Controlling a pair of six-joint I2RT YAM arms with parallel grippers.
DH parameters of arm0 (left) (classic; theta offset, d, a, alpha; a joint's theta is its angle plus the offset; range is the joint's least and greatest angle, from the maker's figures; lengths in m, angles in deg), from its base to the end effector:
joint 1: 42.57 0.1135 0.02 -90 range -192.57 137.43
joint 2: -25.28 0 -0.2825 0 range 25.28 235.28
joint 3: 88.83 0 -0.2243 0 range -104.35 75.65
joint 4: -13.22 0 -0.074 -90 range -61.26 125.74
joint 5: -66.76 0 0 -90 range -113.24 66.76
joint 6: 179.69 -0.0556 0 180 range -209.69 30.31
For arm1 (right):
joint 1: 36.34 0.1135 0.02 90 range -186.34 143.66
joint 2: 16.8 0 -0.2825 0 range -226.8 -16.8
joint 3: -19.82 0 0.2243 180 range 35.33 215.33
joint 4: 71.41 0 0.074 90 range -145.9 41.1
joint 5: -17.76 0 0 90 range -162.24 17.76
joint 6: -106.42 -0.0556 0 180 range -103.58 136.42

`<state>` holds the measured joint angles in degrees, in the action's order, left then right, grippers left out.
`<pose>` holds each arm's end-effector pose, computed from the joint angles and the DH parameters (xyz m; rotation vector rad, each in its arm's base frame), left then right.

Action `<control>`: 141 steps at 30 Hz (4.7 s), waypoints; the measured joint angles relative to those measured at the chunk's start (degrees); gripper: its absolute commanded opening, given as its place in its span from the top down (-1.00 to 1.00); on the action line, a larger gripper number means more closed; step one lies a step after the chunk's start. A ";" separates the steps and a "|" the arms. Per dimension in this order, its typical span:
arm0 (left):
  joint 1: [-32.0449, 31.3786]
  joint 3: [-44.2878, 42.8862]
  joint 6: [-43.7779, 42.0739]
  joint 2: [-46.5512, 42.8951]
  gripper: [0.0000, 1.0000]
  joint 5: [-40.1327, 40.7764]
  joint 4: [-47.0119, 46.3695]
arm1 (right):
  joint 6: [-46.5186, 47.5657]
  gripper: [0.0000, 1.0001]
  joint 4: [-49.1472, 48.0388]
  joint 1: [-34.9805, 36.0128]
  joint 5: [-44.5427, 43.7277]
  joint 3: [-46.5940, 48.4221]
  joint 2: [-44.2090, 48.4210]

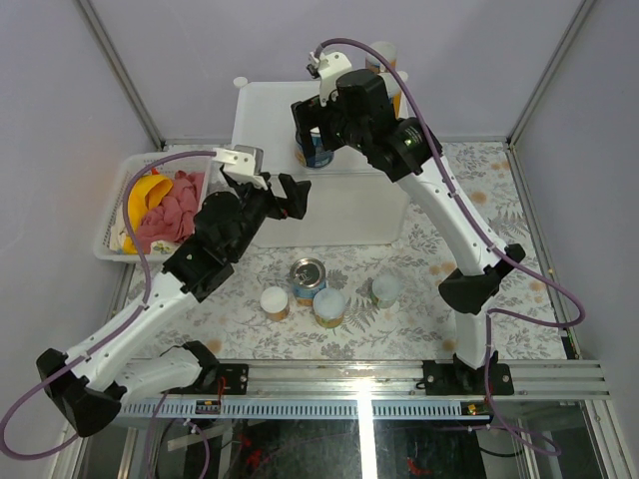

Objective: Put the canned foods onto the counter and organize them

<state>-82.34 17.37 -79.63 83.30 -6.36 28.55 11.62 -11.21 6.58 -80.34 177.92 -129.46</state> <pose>0.1744 -0.1241 0.4151 0.1749 1.5715 -0.4536 0.3063 0.2741 0.5011 -0.5080 1.7789 0.4562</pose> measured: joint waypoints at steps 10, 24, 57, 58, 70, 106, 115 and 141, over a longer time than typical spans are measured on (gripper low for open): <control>0.00 0.00 -1.40 4.09 -0.98 -3.65 -5.95 | -0.17 -0.25 0.07 -0.52 -0.90 0.00 -0.13; 0.00 -1.53 -1.38 8.50 -1.00 -6.54 -9.38 | -0.31 -0.82 -1.44 -1.40 -0.83 -0.61 -0.68; 0.66 -8.46 0.50 17.66 -0.97 -5.77 -10.88 | -0.42 -0.99 -20.09 -2.16 -0.31 -10.71 9.27; 0.79 -8.66 0.57 18.14 -0.97 -5.44 -10.93 | -0.42 -1.00 -20.55 -2.16 -0.17 -11.26 10.05; 2.34 -11.30 0.59 22.84 -0.93 -2.01 -11.54 | -1.53 -0.99 -26.47 -2.14 2.56 -23.74 21.14; 2.75 -26.82 0.66 41.68 -0.64 7.52 -16.13 | -1.14 -0.99 -29.83 -2.14 -0.28 -51.17 50.64; 4.11 -30.21 3.45 44.92 -0.68 10.36 -15.72 | 0.94 -0.99 -29.79 -2.14 -1.95 -51.91 51.58; 9.62 -39.32 4.48 53.18 -0.73 1.36 -17.09 | 4.28 -0.99 -30.01 -2.14 -5.90 -52.92 50.64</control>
<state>-72.72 -21.95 -75.15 136.48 -5.00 11.46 15.90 -41.22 4.43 -86.24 125.00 -78.82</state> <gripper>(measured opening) 0.840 0.994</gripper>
